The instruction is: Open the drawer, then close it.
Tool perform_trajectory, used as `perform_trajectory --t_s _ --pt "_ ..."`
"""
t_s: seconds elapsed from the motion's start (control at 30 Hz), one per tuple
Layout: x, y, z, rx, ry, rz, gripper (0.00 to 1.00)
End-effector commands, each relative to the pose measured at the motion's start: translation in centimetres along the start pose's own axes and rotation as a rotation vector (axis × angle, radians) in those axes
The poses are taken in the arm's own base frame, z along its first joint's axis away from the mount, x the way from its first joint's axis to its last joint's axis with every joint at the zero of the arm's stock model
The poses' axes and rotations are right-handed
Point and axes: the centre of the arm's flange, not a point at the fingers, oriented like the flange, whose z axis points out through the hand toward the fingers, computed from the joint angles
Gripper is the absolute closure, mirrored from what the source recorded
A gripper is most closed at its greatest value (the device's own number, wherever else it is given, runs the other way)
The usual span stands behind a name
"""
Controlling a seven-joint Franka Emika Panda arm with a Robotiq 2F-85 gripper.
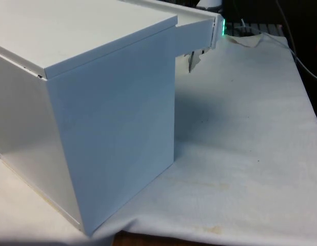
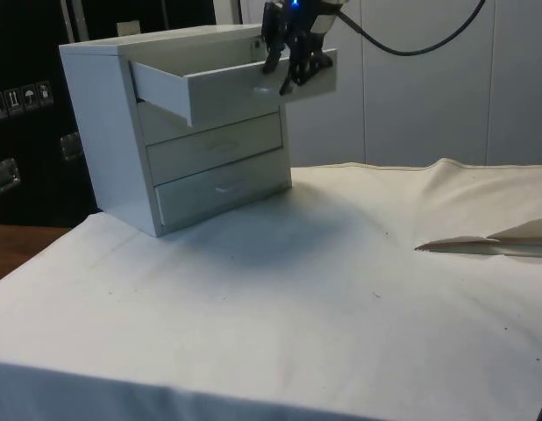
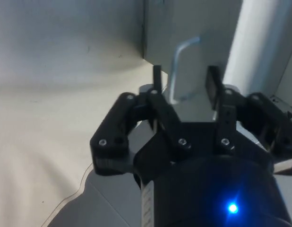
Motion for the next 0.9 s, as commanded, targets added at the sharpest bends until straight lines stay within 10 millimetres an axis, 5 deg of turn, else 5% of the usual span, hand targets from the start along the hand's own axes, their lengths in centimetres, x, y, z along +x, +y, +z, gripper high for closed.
perform_trajectory --t_s 0.0,0.33,0.87 --pt "0.0 0.1 -0.1 -0.006 -0.005 0.001 0.52" --pt "0.2 -0.5 -0.5 -0.006 -0.005 0.000 0.01" --pt "0.9 -4.4 -3.2 -0.015 0.006 0.007 0.00"
